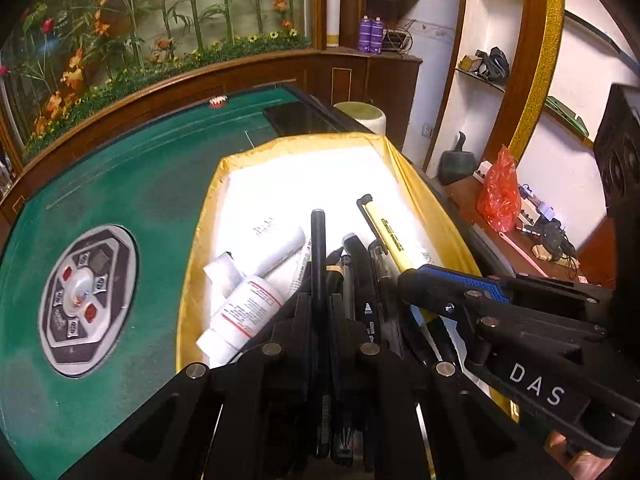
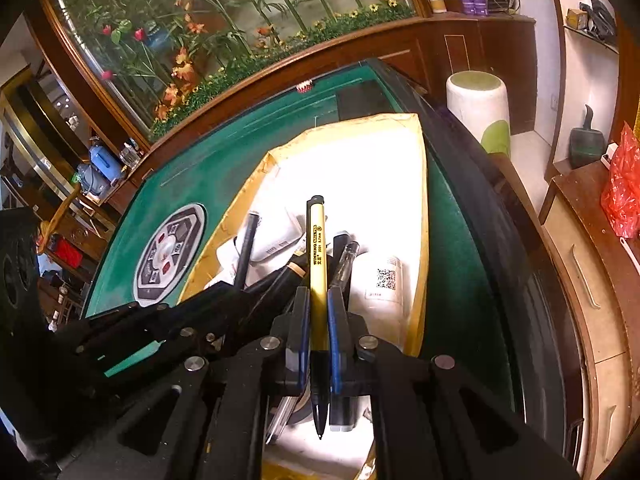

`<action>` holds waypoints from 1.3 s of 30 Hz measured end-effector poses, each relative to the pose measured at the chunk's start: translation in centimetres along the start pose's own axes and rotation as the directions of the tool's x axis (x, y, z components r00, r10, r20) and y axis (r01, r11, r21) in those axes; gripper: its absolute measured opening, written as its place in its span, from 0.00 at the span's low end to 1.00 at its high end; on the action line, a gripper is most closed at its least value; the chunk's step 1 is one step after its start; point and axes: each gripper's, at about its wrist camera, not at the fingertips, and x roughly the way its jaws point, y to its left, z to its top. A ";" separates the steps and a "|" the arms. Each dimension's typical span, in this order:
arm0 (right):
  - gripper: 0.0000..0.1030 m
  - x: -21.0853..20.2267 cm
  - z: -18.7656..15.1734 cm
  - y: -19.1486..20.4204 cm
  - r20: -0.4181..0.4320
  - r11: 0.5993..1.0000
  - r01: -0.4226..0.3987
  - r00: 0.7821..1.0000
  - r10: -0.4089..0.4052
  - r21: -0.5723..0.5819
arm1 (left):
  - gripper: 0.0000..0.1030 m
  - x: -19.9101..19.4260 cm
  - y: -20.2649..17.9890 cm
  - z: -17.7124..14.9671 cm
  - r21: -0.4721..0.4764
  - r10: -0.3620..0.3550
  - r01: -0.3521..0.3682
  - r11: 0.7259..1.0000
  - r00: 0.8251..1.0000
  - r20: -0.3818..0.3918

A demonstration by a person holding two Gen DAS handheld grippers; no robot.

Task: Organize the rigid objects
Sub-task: 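Carry the yellow pen and black marker into the tray and open both grippers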

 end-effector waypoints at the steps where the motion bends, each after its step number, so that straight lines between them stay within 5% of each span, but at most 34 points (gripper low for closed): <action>1: 0.08 0.2 0.1 0.0 -0.003 1.000 0.001 1.000 -0.001 0.000 | 0.07 0.2 0.0 0.0 0.000 0.000 0.000 1.000 1.000 -0.005; 23: 0.09 2.0 1.6 -0.3 -0.042 0.998 0.058 0.997 -0.058 -0.010 | 0.08 1.4 0.4 0.6 -0.046 -0.065 0.064 0.997 0.998 -0.023; 27: 0.10 1.8 1.7 -0.4 -0.037 0.998 0.058 0.998 -0.058 -0.012 | 0.19 1.2 0.5 0.7 -0.052 -0.075 0.074 0.996 0.997 -0.022; 31: 0.11 0.8 1.9 -0.7 0.001 0.999 0.050 0.999 -0.050 -0.005 | 0.51 0.1 0.7 0.7 -0.061 -0.098 0.098 0.993 0.995 0.006; 34: 0.23 -0.3 2.0 -1.0 0.057 0.998 0.068 0.996 -0.068 -0.003 | 0.51 -1.7 1.3 0.9 -0.065 -0.082 0.086 0.994 0.995 0.061; 37: 0.27 -1.8 2.1 -1.3 0.153 0.984 0.177 0.973 -0.170 -0.029 | 0.60 -4.2 3.0 0.8 -0.081 0.019 -0.007 0.997 0.989 0.148; 39: 0.27 -2.4 2.2 -1.7 0.210 0.955 0.295 0.936 -0.282 -0.036 | 0.63 -5.4 5.1 0.7 -0.129 0.135 -0.111 0.985 0.973 0.188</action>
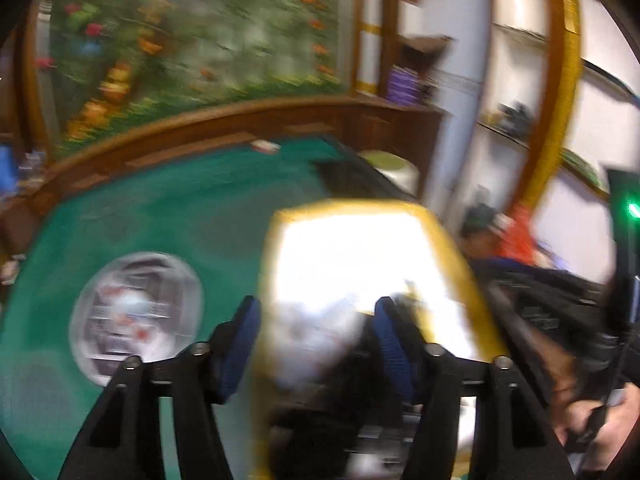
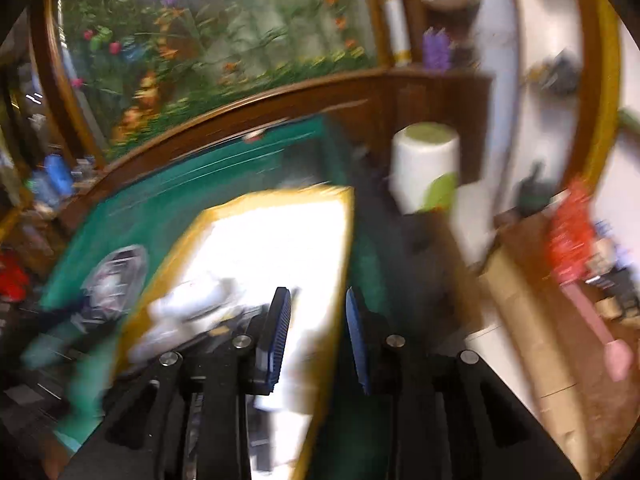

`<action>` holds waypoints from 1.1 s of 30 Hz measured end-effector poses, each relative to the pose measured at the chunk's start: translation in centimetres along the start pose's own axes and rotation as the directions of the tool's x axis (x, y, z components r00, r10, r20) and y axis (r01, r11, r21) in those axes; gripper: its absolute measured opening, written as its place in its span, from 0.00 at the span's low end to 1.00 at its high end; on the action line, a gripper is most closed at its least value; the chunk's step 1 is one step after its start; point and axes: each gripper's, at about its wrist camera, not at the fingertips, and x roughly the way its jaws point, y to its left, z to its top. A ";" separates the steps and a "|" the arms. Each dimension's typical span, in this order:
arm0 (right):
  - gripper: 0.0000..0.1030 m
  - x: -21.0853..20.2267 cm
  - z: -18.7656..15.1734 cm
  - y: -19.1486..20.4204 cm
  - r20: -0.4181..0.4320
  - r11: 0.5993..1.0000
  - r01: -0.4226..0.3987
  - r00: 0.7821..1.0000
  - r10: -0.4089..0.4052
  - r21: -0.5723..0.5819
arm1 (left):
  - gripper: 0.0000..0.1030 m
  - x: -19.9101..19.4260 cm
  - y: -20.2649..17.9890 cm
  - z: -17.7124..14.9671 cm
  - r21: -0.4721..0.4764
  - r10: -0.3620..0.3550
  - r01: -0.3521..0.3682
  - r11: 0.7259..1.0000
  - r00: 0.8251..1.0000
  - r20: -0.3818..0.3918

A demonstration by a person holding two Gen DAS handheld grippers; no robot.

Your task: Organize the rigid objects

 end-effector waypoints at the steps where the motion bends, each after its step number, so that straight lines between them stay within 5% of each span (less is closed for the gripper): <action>1: 0.27 -0.1 0.0 -0.2 0.031 0.998 0.058 0.998 -0.058 -0.016 | 0.63 -0.1 1.1 0.0 -0.018 0.032 -0.032 0.999 0.999 0.010; 5: 0.28 0.6 -0.2 0.1 0.106 0.964 0.255 0.963 -0.247 -0.072 | 0.63 2.4 5.2 -1.3 -0.105 0.170 -0.176 0.979 0.983 -0.063; 11: 0.28 3.0 -0.5 1.6 0.083 0.959 0.258 0.965 -0.249 -0.120 | 0.62 5.9 5.8 -3.7 -0.169 0.073 -0.105 0.980 0.980 -0.187; 17: 0.28 3.4 -0.6 2.8 0.142 0.942 0.275 0.958 -0.250 -0.192 | 0.61 4.5 3.9 -4.3 -0.133 0.128 -0.148 0.980 0.981 -0.149; 21: 0.28 2.1 -0.6 1.5 0.165 0.954 0.270 0.955 -0.248 -0.129 | 0.61 2.7 5.1 -4.2 -0.174 0.113 -0.128 0.976 0.989 -0.093; 23: 0.43 -0.2 -0.7 0.9 0.229 0.952 0.291 0.937 -0.263 -0.096 | 0.63 1.1 5.3 -4.4 -0.145 0.130 -0.134 0.980 0.991 -0.040; 25: 0.60 -2.6 -1.0 0.8 0.274 0.959 0.270 0.932 -0.238 -0.083 | 0.85 -0.6 5.2 -4.7 -0.098 0.142 -0.141 0.985 0.990 -0.003; 29: 0.76 -6.7 -3.0 2.7 0.308 0.979 0.144 0.947 -0.095 -0.142 | 0.95 -3.3 4.9 -5.7 -0.042 0.123 -0.121 0.992 0.991 0.049; 33: 0.84 -8.9 -5.6 5.3 0.264 0.979 0.038 0.964 0.017 -0.201 | 0.99 -4.9 4.1 -6.9 0.039 0.234 -0.235 0.971 0.971 0.038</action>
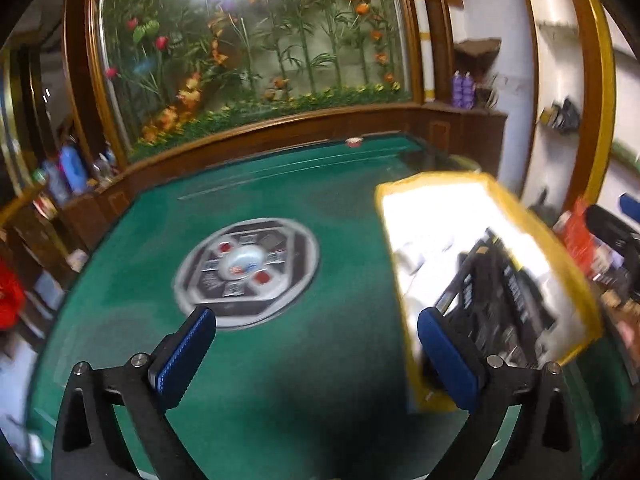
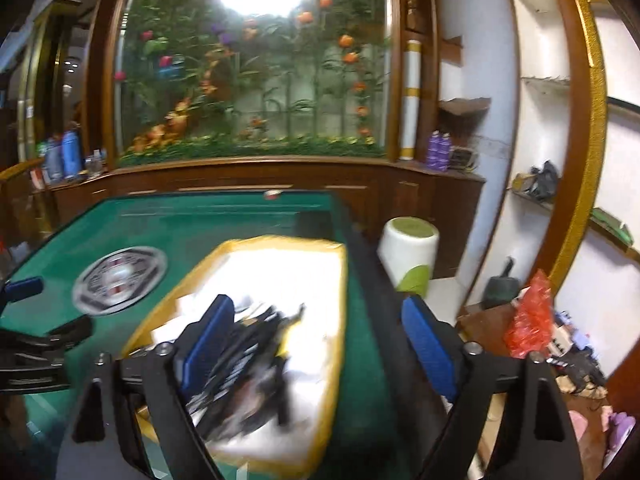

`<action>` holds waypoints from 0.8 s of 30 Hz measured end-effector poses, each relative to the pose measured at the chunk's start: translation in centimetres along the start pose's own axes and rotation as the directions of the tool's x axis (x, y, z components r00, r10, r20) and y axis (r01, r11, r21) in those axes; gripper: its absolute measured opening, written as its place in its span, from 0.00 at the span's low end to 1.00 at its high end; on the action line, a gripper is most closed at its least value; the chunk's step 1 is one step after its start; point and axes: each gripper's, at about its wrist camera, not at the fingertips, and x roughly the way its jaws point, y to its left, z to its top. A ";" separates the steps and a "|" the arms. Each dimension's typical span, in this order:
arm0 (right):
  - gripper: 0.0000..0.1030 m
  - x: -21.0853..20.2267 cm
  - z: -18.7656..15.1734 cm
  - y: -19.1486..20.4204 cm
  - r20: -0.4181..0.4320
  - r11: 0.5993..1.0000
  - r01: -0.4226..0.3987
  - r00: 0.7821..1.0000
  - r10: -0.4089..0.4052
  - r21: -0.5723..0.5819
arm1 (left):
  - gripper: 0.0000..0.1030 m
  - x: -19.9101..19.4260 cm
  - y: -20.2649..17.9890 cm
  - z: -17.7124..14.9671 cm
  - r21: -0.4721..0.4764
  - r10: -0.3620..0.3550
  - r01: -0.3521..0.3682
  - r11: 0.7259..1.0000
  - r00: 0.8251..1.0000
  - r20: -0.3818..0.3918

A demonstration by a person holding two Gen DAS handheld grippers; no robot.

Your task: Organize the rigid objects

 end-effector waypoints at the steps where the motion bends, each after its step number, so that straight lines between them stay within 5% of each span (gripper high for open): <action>1: 0.84 -0.4 -0.3 0.4 -0.007 1.000 -0.020 1.000 0.020 0.002 | 0.99 -0.3 0.0 -0.3 0.014 0.022 -0.022 1.000 1.000 0.005; 4: 0.84 -1.3 -1.4 1.5 -0.028 0.999 -0.031 0.999 0.031 0.009 | 0.99 -1.0 0.1 -1.1 0.052 0.070 -0.069 0.996 0.997 -0.012; 24: 0.84 -2.7 -3.0 4.7 -0.064 0.999 -0.045 0.997 0.045 0.003 | 0.99 -2.4 1.3 -2.5 0.055 -0.018 0.018 0.998 1.000 -0.005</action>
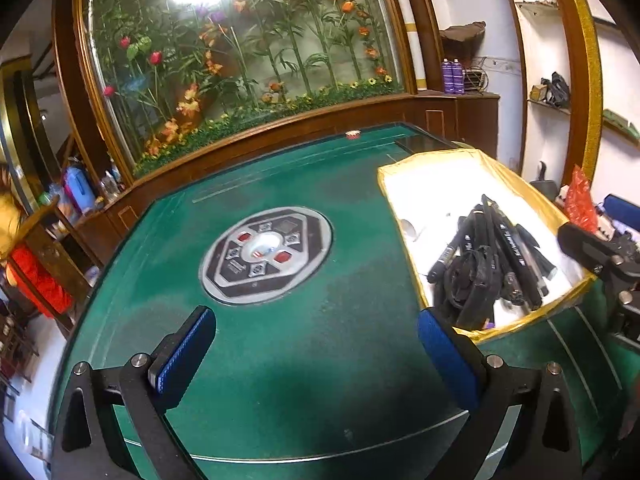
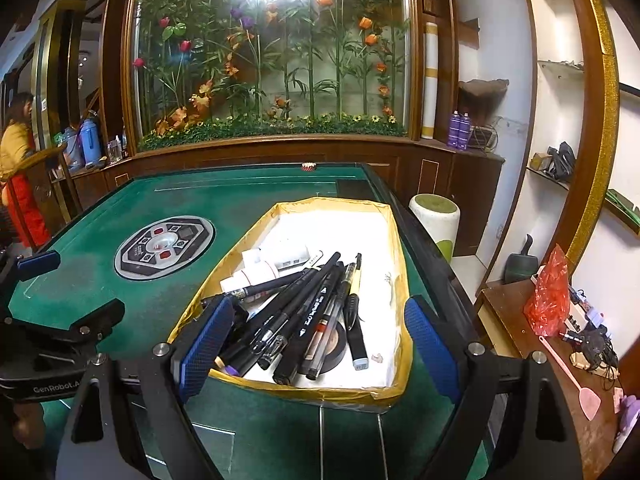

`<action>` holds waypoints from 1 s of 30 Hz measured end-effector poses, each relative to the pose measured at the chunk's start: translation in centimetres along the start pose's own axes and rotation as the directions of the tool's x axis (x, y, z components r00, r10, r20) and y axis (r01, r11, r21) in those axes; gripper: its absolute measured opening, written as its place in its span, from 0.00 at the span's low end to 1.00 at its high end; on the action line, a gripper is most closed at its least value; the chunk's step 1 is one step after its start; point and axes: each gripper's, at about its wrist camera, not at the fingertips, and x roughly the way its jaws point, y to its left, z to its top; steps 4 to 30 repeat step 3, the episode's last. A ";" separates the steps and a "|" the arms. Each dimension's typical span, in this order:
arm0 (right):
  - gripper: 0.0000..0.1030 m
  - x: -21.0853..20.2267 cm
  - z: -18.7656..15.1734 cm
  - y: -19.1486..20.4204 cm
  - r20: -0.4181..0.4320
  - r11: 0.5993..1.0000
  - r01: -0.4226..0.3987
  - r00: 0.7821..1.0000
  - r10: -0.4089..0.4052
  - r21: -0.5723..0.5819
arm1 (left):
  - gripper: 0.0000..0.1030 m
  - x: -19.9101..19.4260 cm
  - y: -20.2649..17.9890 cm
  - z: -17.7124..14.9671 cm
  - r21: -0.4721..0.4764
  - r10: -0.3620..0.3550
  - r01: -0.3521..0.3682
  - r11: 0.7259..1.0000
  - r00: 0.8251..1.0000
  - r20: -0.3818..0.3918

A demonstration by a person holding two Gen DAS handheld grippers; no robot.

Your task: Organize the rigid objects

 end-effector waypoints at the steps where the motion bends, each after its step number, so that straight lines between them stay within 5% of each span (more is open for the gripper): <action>1: 0.84 0.0 -0.1 0.1 0.000 1.000 0.002 1.000 -0.002 -0.002 | 0.99 0.0 0.0 0.0 -0.002 -0.014 0.014 1.000 1.000 0.000; 30: 0.84 0.0 -0.1 0.2 -0.007 1.000 0.011 1.000 -0.011 -0.008 | 0.99 -0.3 -0.2 -0.1 0.003 -0.006 0.006 1.000 1.000 0.012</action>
